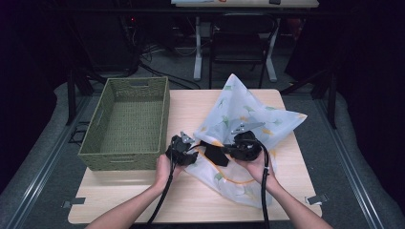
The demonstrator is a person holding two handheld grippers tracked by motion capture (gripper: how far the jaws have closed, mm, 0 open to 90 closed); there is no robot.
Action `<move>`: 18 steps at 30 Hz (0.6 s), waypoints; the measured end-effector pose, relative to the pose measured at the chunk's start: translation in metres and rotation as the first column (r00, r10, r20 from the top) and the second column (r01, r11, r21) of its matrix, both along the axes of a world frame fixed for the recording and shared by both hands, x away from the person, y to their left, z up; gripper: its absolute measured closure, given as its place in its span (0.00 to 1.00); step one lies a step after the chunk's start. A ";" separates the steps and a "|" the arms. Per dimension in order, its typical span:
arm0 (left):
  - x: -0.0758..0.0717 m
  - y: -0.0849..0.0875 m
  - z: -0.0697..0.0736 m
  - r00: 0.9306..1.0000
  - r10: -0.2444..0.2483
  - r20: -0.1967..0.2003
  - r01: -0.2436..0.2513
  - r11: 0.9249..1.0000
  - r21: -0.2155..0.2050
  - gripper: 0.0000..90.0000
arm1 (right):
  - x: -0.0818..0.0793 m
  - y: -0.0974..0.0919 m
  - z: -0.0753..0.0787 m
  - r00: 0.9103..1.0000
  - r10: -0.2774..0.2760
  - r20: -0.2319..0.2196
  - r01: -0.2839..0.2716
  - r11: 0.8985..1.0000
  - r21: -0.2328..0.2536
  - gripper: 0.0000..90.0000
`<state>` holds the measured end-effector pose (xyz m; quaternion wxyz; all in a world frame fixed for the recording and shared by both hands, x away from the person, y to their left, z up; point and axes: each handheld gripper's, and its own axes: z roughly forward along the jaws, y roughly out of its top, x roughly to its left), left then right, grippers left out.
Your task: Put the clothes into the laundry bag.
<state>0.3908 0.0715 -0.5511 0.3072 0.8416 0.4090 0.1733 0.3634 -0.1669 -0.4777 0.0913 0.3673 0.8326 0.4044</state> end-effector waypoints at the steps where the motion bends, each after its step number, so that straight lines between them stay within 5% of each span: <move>1: 0.002 -0.001 -0.002 1.000 0.017 0.004 -0.017 1.000 -0.004 0.65 | 0.000 0.000 0.000 1.000 0.000 0.000 0.000 1.000 0.000 0.97; 10: 0.017 -0.010 -0.018 0.998 0.048 -0.046 -0.047 0.998 0.037 0.71 | 0.000 0.002 0.000 1.000 0.002 0.001 -0.002 1.000 -0.002 0.97; 13: 0.018 -0.015 -0.019 0.999 0.039 -0.025 -0.038 0.998 0.047 0.84 | 0.000 0.002 -0.001 1.000 0.003 -0.002 -0.003 1.000 0.000 0.97; 18: 0.021 -0.014 -0.018 0.998 0.032 -0.050 -0.030 0.999 0.041 0.95 | 0.000 0.002 -0.001 1.000 0.008 0.000 -0.008 1.000 -0.004 0.97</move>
